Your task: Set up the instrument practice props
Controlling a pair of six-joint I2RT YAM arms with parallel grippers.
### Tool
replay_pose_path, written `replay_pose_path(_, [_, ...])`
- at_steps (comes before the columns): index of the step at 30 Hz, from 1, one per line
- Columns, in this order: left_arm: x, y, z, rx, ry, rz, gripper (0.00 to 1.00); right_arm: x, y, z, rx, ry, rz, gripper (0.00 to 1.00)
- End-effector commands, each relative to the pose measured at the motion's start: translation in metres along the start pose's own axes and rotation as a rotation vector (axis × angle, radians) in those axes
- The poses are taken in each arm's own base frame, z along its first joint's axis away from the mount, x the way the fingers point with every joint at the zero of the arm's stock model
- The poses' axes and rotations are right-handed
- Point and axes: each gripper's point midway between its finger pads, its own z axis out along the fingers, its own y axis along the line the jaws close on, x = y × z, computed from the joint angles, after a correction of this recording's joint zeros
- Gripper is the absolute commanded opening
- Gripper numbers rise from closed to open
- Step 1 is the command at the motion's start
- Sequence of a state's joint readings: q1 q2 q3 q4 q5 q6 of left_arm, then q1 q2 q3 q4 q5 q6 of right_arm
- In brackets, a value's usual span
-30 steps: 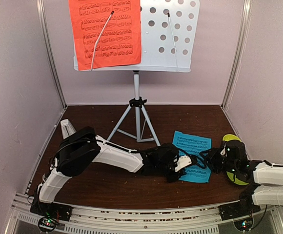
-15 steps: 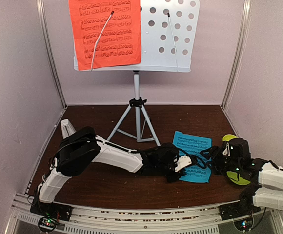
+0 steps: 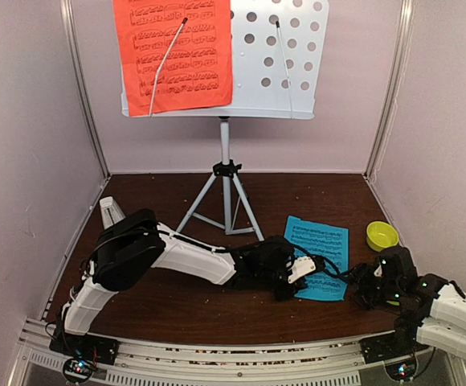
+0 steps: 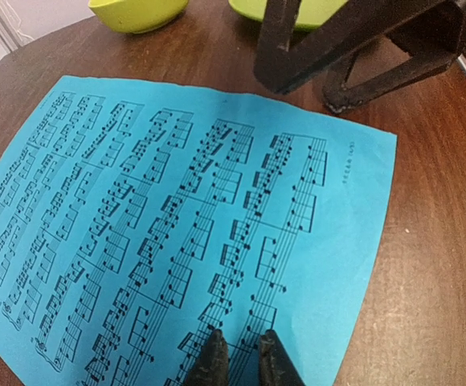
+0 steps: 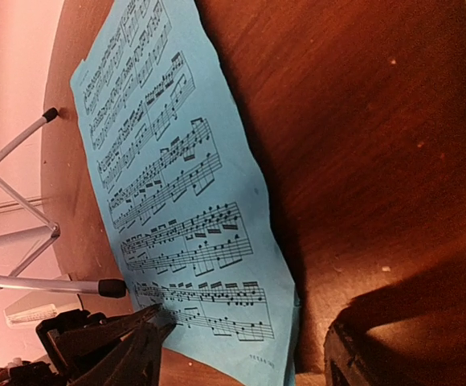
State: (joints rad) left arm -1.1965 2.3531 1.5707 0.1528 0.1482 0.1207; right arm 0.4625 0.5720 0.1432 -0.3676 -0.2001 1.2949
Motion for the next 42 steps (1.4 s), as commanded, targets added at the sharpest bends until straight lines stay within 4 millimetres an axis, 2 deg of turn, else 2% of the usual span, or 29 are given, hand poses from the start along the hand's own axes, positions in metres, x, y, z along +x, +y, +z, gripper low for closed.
replay_pose_path(1, [-0.024,0.008,-0.010,-0.012,-0.070,0.006,0.17,0.005,-0.013,0.015,0.007,0.017,0.046,0.68])
replay_pose_path(7, [-0.024,0.008,-0.009,-0.008,-0.070,0.007,0.17,0.002,0.007,0.025,-0.090,0.011,0.061,0.60])
replay_pose_path(14, [-0.022,0.009,-0.009,-0.005,-0.066,0.007,0.16,-0.011,0.041,0.020,-0.222,-0.045,0.044,0.56])
replay_pose_path(16, [-0.022,0.009,-0.009,-0.007,-0.067,0.006,0.16,-0.013,0.045,0.019,-0.232,-0.052,0.033,0.56])
replay_pose_path(27, [-0.022,0.011,-0.013,-0.010,-0.066,0.009,0.16,-0.032,0.017,0.031,-0.045,-0.132,-0.041,0.52])
replay_pose_path(34, [-0.020,0.011,-0.014,-0.008,-0.061,0.015,0.16,-0.041,0.030,0.040,-0.047,-0.131,-0.092,0.48])
replay_pose_path(39, [-0.019,0.012,-0.015,-0.004,-0.060,0.017,0.16,-0.050,0.028,0.045,-0.003,-0.135,-0.130,0.47])
replay_pose_path(42, [-0.024,0.012,-0.019,-0.010,-0.074,0.023,0.16,-0.054,0.022,0.046,0.052,-0.134,-0.155,0.41])
